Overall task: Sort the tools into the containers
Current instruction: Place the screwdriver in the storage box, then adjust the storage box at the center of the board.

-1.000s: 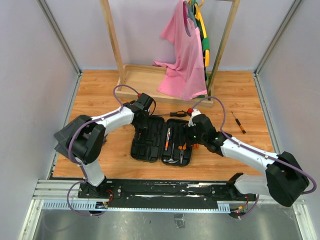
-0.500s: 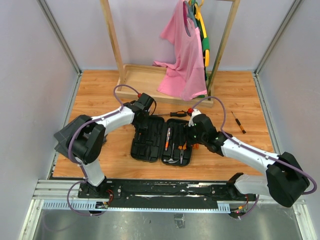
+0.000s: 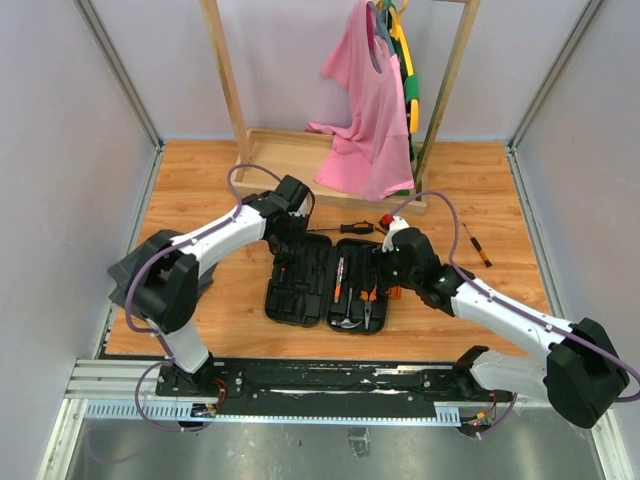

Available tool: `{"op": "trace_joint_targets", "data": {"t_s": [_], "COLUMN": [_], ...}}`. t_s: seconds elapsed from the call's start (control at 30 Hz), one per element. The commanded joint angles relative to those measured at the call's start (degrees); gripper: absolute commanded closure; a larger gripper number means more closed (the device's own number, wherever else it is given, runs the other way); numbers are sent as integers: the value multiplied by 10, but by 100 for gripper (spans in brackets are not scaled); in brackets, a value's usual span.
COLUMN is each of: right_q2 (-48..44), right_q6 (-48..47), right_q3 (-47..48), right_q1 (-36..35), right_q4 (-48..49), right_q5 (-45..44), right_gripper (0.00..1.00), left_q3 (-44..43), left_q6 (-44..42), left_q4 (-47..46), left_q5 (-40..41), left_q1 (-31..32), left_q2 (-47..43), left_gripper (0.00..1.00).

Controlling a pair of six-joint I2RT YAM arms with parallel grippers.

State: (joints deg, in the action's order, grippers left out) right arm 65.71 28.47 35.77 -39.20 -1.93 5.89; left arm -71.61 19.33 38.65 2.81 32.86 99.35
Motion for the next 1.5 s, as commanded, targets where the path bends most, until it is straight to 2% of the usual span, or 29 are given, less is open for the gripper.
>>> {"op": "trace_joint_targets", "data": {"t_s": [0.0, 0.33, 0.53, 0.67, 0.77, 0.93, 1.2, 1.47], "right_q2": [-28, -63, -19, 14, 39, 85, 164, 197], "right_q6": [-1, 42, 33, 5, -16, -46, -114, -121], "right_q3": [-11, -28, -32, -30, -16, 4, 54, 72], "right_q1": [12, 22, 80, 102, 108, 125, 127, 121], "right_q4": [-27, -110, -82, -38, -31, -27, -18, 5], "right_q5": [-33, -169, -80, -10, 4, 39, 134, 188], "right_gripper": [28, 28, 34, 39, 43, 44, 44, 42], "left_q3": [-2, 139, 193, 228, 247, 285, 363, 427], "left_q6": [3, 41, 70, 84, 89, 101, 143, 194], "left_q4": [-19, -129, -166, -202, -211, -226, -262, -238], "left_q5": [-27, 11, 61, 38, 30, 10, -73, -87], "left_q1": [-6, -79, -85, -85, -85, -85, -82, -59], "left_q2": [-70, -178, -205, -201, -189, -198, -250, -339], "left_gripper": [62, 63, 61, 60, 60, 58, 57, 55]}}
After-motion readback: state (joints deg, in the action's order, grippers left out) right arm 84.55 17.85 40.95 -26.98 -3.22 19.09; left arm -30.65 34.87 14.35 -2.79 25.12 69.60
